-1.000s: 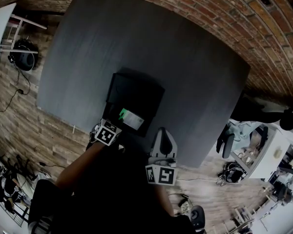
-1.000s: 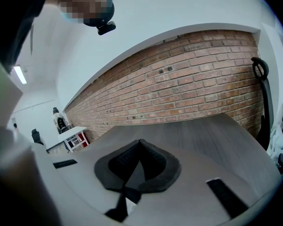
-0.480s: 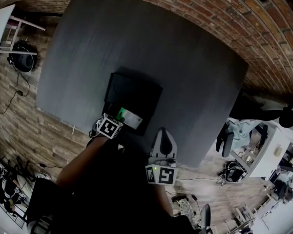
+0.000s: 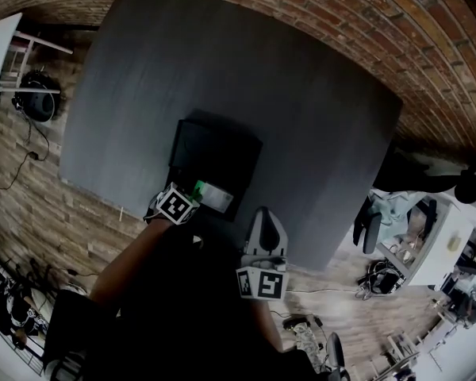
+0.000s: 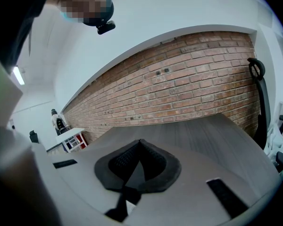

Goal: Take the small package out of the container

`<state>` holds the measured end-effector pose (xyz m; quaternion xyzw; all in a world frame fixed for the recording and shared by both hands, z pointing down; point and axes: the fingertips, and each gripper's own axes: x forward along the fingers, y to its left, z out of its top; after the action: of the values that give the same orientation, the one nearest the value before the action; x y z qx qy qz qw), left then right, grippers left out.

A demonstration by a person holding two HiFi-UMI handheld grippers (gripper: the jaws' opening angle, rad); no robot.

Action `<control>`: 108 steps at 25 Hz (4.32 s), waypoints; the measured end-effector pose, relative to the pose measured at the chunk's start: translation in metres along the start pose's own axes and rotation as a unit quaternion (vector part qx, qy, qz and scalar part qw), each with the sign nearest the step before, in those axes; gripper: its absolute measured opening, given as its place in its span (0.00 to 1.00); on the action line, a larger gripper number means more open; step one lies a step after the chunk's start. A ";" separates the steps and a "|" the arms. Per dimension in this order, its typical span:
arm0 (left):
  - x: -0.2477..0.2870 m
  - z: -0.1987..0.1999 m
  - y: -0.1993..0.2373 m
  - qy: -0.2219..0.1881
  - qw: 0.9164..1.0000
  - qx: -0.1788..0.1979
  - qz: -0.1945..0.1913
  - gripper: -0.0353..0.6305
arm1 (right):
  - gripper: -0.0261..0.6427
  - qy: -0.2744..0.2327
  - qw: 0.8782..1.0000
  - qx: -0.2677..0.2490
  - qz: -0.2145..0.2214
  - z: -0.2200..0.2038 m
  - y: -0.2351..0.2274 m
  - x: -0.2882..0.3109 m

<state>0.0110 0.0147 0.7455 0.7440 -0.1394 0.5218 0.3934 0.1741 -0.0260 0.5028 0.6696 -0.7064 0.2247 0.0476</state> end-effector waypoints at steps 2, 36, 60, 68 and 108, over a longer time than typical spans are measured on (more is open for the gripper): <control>-0.002 0.004 -0.008 -0.010 1.000 -0.007 -0.016 0.24 | 0.07 0.000 1.000 -0.001 -0.001 0.001 -0.001 0.000; -0.032 0.007 -0.053 -0.111 0.987 -0.058 -0.101 0.12 | 0.07 -0.016 1.000 -0.008 -0.001 0.004 -0.007 -0.022; -0.037 0.015 -0.059 -0.171 0.975 -0.075 -0.117 0.11 | 0.07 -0.026 1.000 -0.016 -0.006 0.004 -0.005 -0.039; -0.048 0.015 -0.060 -0.211 0.972 -0.051 -0.091 0.11 | 0.07 -0.026 0.999 -0.028 0.003 0.001 0.001 -0.042; -0.152 -0.019 -0.077 -0.394 0.916 -0.063 0.032 0.10 | 0.07 -0.025 0.992 -0.051 0.114 -0.019 0.053 -0.081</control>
<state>-0.0175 0.0476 0.5800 0.8581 -0.3395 0.1884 0.3359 0.1264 0.0558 0.4766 0.5865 -0.7897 0.1758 0.0384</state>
